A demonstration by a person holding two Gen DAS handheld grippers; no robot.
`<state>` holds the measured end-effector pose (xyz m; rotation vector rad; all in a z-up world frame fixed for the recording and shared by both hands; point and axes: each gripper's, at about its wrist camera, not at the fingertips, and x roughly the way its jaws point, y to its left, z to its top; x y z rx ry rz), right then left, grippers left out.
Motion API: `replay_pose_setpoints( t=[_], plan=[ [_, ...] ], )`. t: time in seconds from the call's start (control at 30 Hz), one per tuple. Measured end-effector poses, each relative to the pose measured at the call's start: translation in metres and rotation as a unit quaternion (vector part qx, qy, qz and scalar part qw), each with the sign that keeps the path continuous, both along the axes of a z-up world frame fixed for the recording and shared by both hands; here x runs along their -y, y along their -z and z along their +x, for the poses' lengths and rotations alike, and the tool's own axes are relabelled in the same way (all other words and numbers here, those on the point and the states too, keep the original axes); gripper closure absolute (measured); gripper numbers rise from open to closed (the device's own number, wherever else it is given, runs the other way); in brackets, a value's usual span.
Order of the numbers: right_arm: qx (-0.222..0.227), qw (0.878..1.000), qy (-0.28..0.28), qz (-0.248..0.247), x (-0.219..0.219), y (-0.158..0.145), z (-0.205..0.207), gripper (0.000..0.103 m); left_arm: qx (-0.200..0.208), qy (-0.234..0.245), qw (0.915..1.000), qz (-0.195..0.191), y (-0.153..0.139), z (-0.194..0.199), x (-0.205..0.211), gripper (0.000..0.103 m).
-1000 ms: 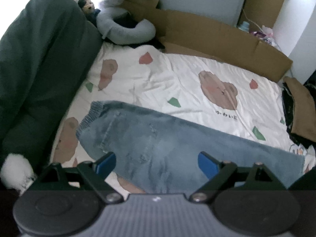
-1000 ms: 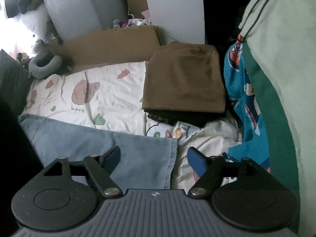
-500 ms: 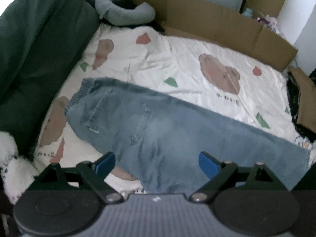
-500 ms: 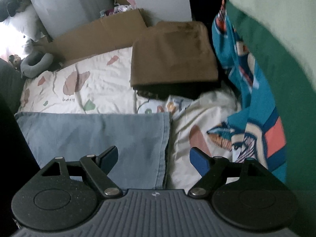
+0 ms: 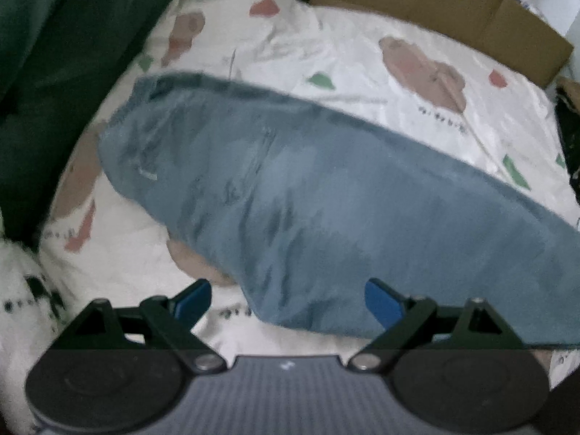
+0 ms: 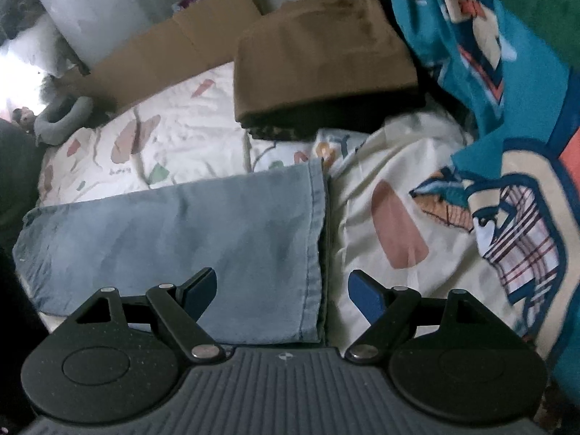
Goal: Fold clothes
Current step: 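Open both grippers and pull them back from the laid-out pants, then pinch the denim pants leg cuff with the right gripper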
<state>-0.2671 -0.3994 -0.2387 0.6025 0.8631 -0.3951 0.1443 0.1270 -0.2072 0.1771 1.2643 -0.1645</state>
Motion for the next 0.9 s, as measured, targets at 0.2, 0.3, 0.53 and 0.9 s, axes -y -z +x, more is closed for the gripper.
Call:
replay_pose_setpoints(
  t=[0.2,0.3,0.53,0.9],
  plan=[
    [0.003,1.000,0.013,0.014,0.005,0.024,0.006,0.019,-0.025,0.000,0.9996,0.010,0.029,-0.007,-0.005,0.010],
    [0.005,1.000,0.015,0.024,0.008,0.036,0.008,0.019,-0.036,-0.009,0.9992,0.013,0.040,-0.009,-0.007,0.010],
    [0.013,0.999,0.019,0.049,0.018,0.062,0.018,0.021,-0.060,-0.009,0.9980,0.022,0.061,-0.014,-0.005,0.010],
    [0.033,0.996,0.032,0.082,0.042,0.090,0.055,0.025,-0.075,-0.032,0.9965,0.018,0.068,-0.002,-0.002,0.010]
  ],
)
